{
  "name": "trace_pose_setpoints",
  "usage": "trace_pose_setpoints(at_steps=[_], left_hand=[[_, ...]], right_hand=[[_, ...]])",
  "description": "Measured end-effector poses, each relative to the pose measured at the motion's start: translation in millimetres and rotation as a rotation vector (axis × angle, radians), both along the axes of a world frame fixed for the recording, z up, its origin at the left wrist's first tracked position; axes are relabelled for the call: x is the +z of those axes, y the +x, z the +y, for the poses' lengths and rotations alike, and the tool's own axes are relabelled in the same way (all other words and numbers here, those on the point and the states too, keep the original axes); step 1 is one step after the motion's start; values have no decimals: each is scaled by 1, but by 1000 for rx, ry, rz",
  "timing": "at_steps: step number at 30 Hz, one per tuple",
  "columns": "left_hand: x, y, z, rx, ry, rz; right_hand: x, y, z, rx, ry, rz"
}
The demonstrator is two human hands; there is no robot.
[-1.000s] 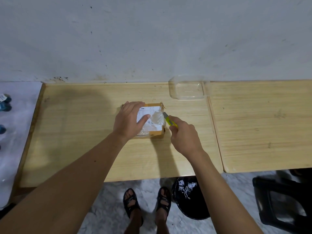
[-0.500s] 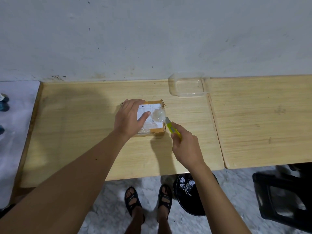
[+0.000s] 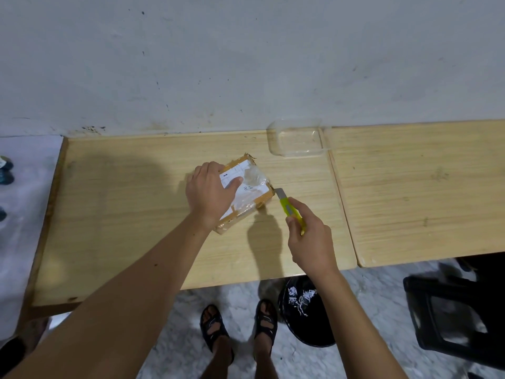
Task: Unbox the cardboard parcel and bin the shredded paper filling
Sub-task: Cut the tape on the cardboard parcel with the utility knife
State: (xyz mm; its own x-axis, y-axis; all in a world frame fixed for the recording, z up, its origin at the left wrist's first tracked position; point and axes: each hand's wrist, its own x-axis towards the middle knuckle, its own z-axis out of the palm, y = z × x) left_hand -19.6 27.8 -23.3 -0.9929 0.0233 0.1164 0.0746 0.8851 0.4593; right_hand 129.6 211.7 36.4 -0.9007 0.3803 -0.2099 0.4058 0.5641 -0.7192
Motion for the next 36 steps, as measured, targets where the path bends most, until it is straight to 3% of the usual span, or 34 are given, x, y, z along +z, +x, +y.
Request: trace_pose_setpoints(at_steps=[7,10,12,20,24,36], left_hand=[[5,30,-11,34,12,-84],[3,29,-18,-48,5,-15],[6,18,-18,-149,-35,48],[21,-30,13,-775,-108,-105],[10,-36,5,-709,-103,-100],[-13,-10,-22,-316,216,38]], right_hand=[[-9,18,-2,-3,-48,17],[-12,24,-3,-15,-73,36],[-12,27,-4,-15,-72,52],[-15,41,0,-61,-64,52],[-20,43,-1,-77,-89,66],[-35,10,-36,-50,-215,36]])
